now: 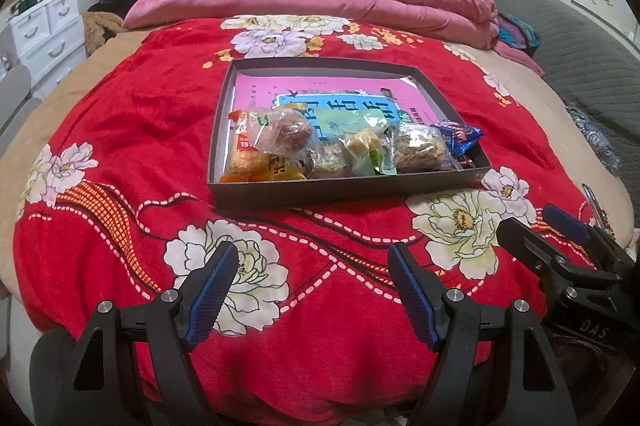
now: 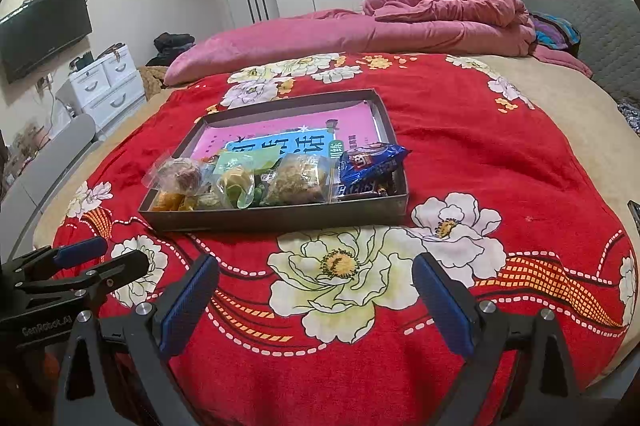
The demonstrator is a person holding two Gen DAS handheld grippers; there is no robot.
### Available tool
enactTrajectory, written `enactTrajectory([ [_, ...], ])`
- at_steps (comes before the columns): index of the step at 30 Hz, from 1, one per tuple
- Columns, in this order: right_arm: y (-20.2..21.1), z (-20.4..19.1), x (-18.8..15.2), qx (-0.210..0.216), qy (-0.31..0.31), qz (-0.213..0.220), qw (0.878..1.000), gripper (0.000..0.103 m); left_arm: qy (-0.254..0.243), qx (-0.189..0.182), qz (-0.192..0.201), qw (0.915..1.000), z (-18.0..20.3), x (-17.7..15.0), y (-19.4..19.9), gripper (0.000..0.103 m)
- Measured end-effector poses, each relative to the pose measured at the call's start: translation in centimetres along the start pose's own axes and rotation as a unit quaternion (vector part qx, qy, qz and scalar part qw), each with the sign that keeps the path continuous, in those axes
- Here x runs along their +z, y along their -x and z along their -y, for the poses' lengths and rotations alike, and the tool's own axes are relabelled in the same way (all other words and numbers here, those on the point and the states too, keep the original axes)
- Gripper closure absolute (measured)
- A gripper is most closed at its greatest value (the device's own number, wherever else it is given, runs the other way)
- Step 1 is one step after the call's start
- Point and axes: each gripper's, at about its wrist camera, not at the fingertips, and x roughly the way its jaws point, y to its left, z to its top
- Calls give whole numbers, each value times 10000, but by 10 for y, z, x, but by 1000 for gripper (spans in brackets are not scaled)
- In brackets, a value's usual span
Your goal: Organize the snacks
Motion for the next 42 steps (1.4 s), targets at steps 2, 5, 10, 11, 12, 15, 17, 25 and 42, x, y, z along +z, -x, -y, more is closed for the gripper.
enactTrajectory([
  [2, 0, -1, 0, -10, 10, -1, 10000, 5, 9, -6, -1, 10000, -1, 0, 0, 25],
  [5, 0, -1, 0, -17, 12, 1, 10000, 5, 5, -8, 20, 10000, -1, 0, 1, 25],
  [10, 0, -1, 0, -28, 21, 0, 10000, 5, 5, -34, 11, 10000, 0, 0, 1, 25],
  [11, 0, -1, 0, -24, 20, 3, 10000, 5, 10, -37, 7, 10000, 0, 0, 1, 25],
  [12, 0, -1, 0, -23, 20, 5, 10000, 5, 18, -42, 3, 10000, 0, 0, 1, 25],
  [15, 1, -1, 0, -24, 26, 14, 10000, 5, 17, -33, 11, 10000, 0, 0, 1, 25],
  [17, 1, -1, 0, -31, 33, 11, 10000, 5, 13, -32, 25, 10000, 1, 0, 1, 25],
  [25, 1, -1, 0, -34, 28, 13, 10000, 5, 41, -57, -15, 10000, 0, -1, -1, 25],
  [42, 1, 2, 2, -88, 10, 42, 10000, 5, 1, -290, -81, 9995, 4, -1, -2, 25],
])
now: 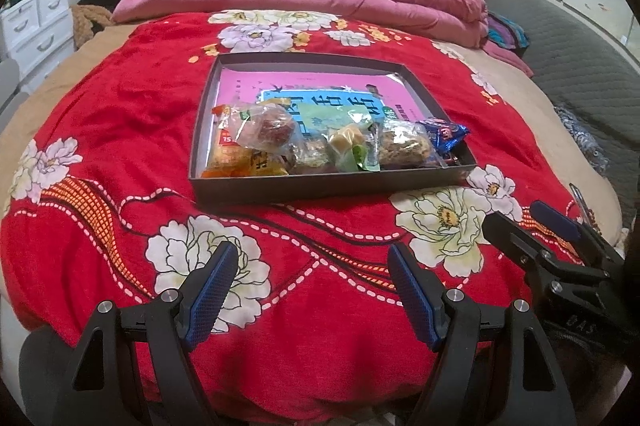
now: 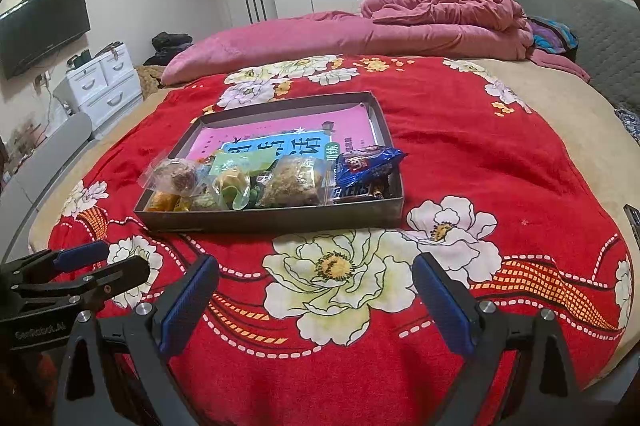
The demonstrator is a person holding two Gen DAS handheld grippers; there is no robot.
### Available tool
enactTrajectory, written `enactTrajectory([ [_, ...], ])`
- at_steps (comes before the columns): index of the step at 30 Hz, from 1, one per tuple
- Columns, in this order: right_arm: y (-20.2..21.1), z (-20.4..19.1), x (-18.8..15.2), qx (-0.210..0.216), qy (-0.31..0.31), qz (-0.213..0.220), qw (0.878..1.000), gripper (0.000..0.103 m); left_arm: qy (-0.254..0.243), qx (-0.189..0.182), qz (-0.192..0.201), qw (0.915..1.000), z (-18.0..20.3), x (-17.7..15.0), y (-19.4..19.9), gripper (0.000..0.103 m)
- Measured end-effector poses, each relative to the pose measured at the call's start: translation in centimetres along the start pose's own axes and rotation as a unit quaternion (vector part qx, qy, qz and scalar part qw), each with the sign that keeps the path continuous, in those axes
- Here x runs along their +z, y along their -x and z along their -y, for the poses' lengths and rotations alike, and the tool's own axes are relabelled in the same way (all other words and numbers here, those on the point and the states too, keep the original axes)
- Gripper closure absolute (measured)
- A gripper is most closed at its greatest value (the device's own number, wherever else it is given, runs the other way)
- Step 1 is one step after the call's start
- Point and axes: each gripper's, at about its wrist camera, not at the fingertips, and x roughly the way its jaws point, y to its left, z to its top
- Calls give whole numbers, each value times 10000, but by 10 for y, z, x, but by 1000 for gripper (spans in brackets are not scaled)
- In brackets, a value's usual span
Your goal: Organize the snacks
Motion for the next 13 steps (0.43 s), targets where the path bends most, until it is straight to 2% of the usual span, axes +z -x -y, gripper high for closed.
enactTrajectory([
  [4, -2, 7, 2, -85, -104, 16, 9999, 5, 39, -50, -107, 9999, -4, 2, -6, 25],
  [9, -8, 28, 8, -321, -367, 46, 9988, 5, 265, -10, 4, 9996, -18, 8, -10, 25],
  [13, -13, 54, 16, -634, -588, 87, 9962, 5, 334, 407, 364, 9979, -38, 19, -6, 25],
])
